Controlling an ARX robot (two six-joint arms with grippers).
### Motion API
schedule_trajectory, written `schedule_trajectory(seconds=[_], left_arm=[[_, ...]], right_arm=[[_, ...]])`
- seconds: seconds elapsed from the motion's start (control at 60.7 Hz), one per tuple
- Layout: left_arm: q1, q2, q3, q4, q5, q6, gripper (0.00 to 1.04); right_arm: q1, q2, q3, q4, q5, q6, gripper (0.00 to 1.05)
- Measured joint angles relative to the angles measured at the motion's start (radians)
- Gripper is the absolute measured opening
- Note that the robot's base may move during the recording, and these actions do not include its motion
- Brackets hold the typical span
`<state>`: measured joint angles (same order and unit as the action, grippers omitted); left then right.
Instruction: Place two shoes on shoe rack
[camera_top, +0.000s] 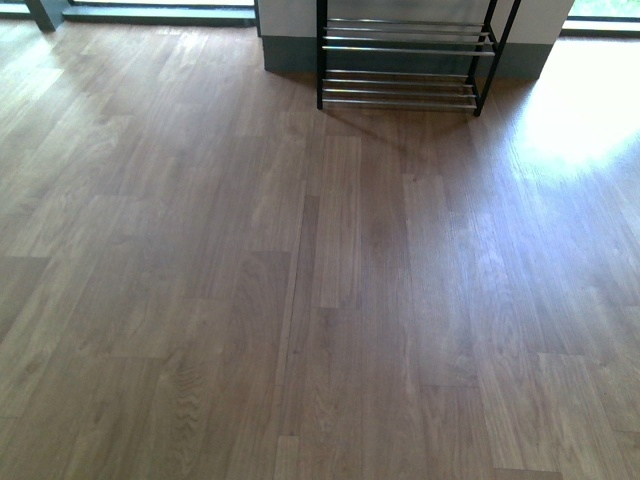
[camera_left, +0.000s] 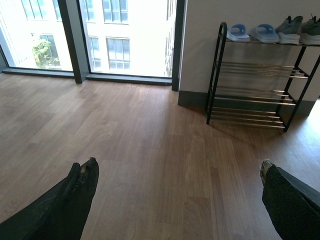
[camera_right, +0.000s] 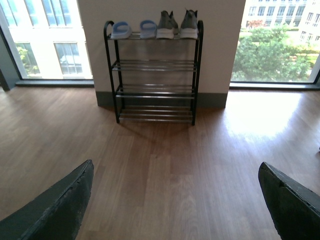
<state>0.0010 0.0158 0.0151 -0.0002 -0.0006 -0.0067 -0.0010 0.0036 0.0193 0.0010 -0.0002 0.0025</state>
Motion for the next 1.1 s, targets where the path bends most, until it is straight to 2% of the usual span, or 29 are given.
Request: schedule_trajectory(seconds=[1.104], left_arm=[[0.000, 0.000, 0.000, 0.000, 0.000, 0.000, 0.95]], right_arm=[[0.000, 0.000, 0.000, 0.000, 0.000, 0.000, 0.96]])
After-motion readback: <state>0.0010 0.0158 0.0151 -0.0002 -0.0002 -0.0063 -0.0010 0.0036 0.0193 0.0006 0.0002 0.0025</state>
